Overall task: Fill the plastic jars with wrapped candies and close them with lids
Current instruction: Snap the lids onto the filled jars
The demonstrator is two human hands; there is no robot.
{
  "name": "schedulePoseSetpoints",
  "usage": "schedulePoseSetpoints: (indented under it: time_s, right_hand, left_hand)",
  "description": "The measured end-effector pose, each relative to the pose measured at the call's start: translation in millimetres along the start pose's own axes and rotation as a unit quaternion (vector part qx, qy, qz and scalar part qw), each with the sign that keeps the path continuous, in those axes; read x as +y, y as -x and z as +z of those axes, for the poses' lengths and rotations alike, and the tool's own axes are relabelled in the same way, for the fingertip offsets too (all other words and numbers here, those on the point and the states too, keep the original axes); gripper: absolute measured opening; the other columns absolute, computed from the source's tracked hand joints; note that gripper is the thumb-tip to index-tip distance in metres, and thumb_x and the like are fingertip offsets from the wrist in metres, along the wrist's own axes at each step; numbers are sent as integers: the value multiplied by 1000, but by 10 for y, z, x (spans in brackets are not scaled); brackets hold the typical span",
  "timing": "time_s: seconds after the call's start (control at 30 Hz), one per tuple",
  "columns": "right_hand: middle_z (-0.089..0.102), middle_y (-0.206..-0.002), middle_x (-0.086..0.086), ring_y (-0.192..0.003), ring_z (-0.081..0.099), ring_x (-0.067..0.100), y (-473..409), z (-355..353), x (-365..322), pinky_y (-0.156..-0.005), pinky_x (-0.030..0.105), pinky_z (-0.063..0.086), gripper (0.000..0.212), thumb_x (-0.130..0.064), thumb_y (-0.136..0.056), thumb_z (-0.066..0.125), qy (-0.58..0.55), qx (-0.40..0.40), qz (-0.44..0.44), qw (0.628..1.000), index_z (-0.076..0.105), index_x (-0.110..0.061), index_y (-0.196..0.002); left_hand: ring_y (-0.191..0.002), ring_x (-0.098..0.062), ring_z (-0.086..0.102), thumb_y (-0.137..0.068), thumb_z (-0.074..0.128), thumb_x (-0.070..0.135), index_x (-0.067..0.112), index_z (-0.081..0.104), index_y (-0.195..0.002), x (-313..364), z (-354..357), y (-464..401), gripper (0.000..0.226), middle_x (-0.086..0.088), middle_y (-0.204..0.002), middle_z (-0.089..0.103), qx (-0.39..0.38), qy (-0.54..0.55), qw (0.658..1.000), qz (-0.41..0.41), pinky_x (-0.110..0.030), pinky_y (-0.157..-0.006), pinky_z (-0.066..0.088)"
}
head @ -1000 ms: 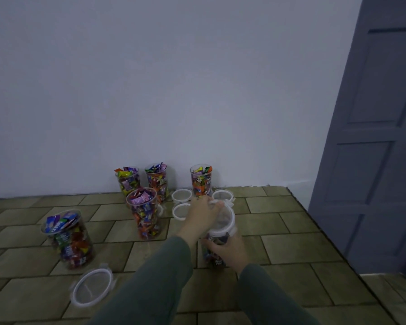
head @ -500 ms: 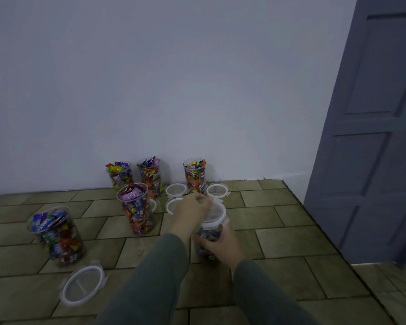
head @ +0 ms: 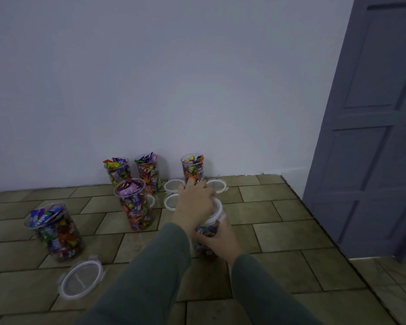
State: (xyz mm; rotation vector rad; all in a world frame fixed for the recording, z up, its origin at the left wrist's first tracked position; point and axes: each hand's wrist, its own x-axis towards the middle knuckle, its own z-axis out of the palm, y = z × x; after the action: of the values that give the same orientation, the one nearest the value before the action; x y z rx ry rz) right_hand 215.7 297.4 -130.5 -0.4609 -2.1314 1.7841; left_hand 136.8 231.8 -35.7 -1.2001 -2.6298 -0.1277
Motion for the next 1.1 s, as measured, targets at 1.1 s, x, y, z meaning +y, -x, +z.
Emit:
schedulePoseSetpoints:
  time_s: [1.1]
  right_hand:
    - [53,-131,-9,-122,51,10,-159,-300,111,-103,32,46,87,-24,-68,86,-5,-24,-21,999,32,-34,-136]
  left_hand:
    - [-116,6,35,-85,71,20,37,63,-122,-382,294,418,41,28,-135,45,67,308,947,51,-1,-99,19]
